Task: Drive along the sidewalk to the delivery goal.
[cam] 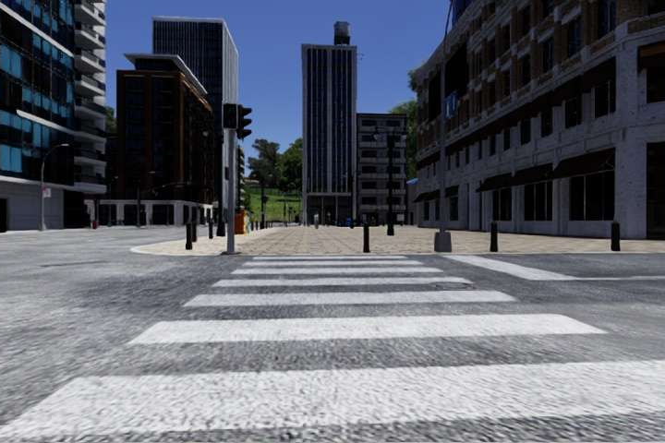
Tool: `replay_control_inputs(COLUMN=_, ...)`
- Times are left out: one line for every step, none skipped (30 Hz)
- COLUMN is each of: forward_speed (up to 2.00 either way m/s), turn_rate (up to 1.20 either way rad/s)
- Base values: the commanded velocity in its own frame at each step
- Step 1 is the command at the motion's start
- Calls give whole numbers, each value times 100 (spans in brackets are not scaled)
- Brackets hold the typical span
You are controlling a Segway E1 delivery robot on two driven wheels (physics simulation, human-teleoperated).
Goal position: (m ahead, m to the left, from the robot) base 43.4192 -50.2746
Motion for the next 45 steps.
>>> replay_control_inputs(forward_speed=200, turn_rate=0)
replay_control_inputs(forward_speed=200, turn_rate=0)
replay_control_inputs(forward_speed=200, turn_rate=0)
replay_control_inputs(forward_speed=200, turn_rate=0)
replay_control_inputs(forward_speed=200, turn_rate=0)
replay_control_inputs(forward_speed=190, turn_rate=0)
replay_control_inputs(forward_speed=190, turn_rate=0)
replay_control_inputs(forward_speed=171, turn_rate=0)
replay_control_inputs(forward_speed=156, turn_rate=0)
replay_control_inputs(forward_speed=152, turn_rate=0)
replay_control_inputs(forward_speed=149, turn_rate=0)
replay_control_inputs(forward_speed=143, turn_rate=0)
replay_control_inputs(forward_speed=143, turn_rate=0)
replay_control_inputs(forward_speed=138, turn_rate=0)
replay_control_inputs(forward_speed=134, turn_rate=0)
replay_control_inputs(forward_speed=130, turn_rate=0)
replay_control_inputs(forward_speed=130, turn_rate=0)
replay_control_inputs(forward_speed=128, turn_rate=0)
replay_control_inputs(forward_speed=128, turn_rate=0)
replay_control_inputs(forward_speed=128, turn_rate=0)
replay_control_inputs(forward_speed=128, turn_rate=0)
replay_control_inputs(forward_speed=130, turn_rate=0)
replay_control_inputs(forward_speed=130, turn_rate=0)
replay_control_inputs(forward_speed=139, turn_rate=0)
replay_control_inputs(forward_speed=139, turn_rate=0)
replay_control_inputs(forward_speed=142, turn_rate=0)
replay_control_inputs(forward_speed=147, turn_rate=0)
replay_control_inputs(forward_speed=151, turn_rate=0)
replay_control_inputs(forward_speed=152, turn_rate=0)
replay_control_inputs(forward_speed=153, turn_rate=0)
replay_control_inputs(forward_speed=153, turn_rate=0)
replay_control_inputs(forward_speed=154, turn_rate=0)
replay_control_inputs(forward_speed=155, turn_rate=0)
replay_control_inputs(forward_speed=155, turn_rate=0)
replay_control_inputs(forward_speed=156, turn_rate=0)
replay_control_inputs(forward_speed=156, turn_rate=0)
replay_control_inputs(forward_speed=156, turn_rate=0)
replay_control_inputs(forward_speed=156, turn_rate=0)
replay_control_inputs(forward_speed=156, turn_rate=0)
replay_control_inputs(forward_speed=156, turn_rate=0)
replay_control_inputs(forward_speed=156, turn_rate=0)
replay_control_inputs(forward_speed=157, turn_rate=0)
replay_control_inputs(forward_speed=162, turn_rate=0)
replay_control_inputs(forward_speed=162, turn_rate=0)
replay_control_inputs(forward_speed=200, turn_rate=0)
